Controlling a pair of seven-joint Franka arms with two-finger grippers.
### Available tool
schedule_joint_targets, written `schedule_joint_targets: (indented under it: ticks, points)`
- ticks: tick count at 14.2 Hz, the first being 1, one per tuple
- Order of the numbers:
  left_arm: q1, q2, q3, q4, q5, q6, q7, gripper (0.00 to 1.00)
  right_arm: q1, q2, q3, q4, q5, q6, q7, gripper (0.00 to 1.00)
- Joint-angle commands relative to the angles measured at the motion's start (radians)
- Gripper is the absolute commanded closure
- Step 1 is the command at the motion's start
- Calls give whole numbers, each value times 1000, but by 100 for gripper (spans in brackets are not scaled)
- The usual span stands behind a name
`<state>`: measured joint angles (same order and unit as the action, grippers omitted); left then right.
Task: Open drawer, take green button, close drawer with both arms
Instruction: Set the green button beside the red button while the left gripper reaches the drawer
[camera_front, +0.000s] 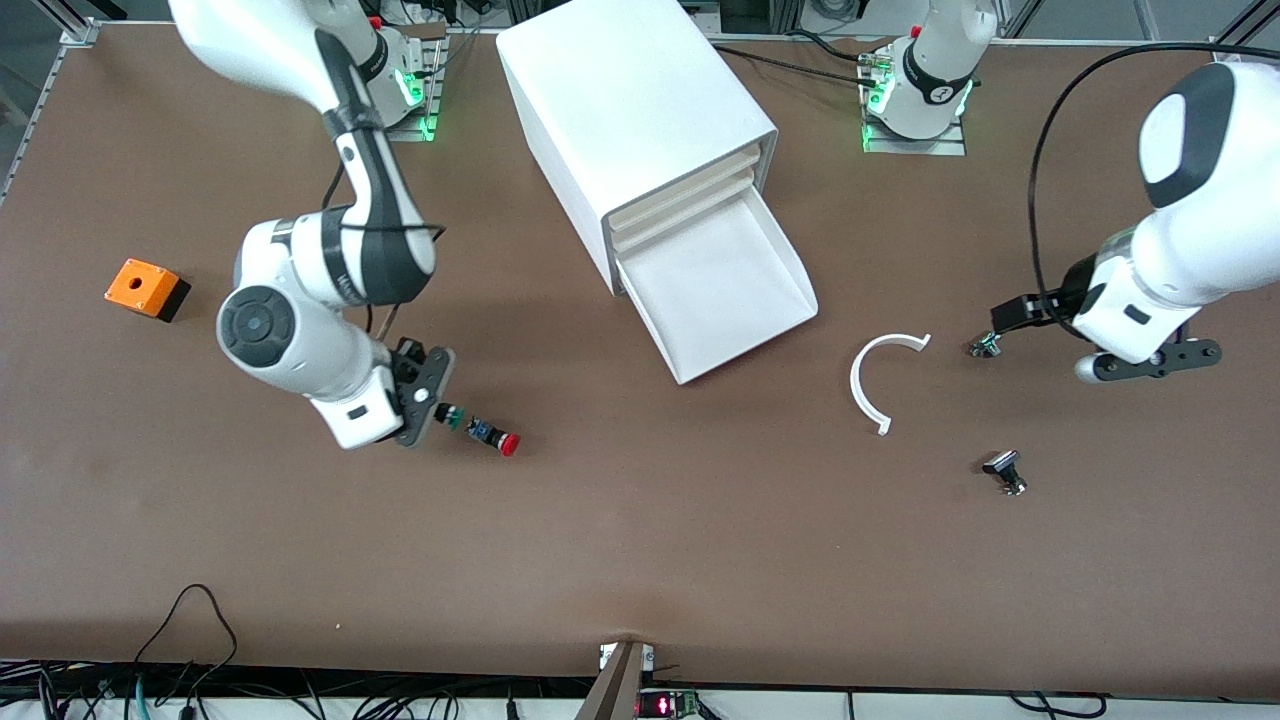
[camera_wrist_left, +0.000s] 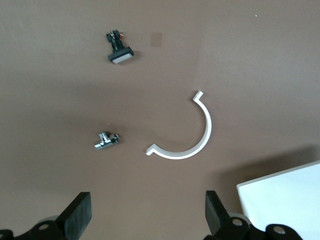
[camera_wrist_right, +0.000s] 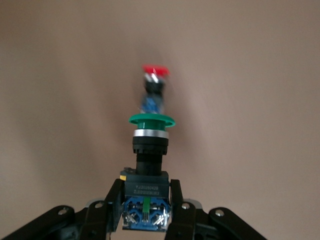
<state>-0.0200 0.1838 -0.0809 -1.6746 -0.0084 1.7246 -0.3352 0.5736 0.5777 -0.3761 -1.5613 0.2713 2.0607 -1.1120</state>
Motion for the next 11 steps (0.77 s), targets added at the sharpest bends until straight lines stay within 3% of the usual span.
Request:
schedule_joint_targets:
  ticks: [1, 3, 6, 9, 10, 11]
  points:
    - [-37, 54, -19, -23, 10, 96, -154, 0, -52, 23, 13, -78, 12, 155, -136, 70]
    - [-60, 75, -42, -63, 10, 183, -265, 0, -109, 57, 32, -106, 26, 229, -195, 70]
    - [-115, 135, -57, -100, 10, 327, -407, 0, -224, 100, 126, -112, 83, 243, -204, 70]
    - [-175, 209, -57, -164, 11, 539, -529, 0, -241, 119, 138, -112, 92, 243, -230, 70]
    - [-198, 233, -57, -180, 13, 599, -566, 0, -241, 128, 138, -112, 101, 246, -230, 67]
    - [-210, 258, -57, -188, 14, 642, -597, 0, -241, 136, 140, -111, 126, 253, -230, 55]
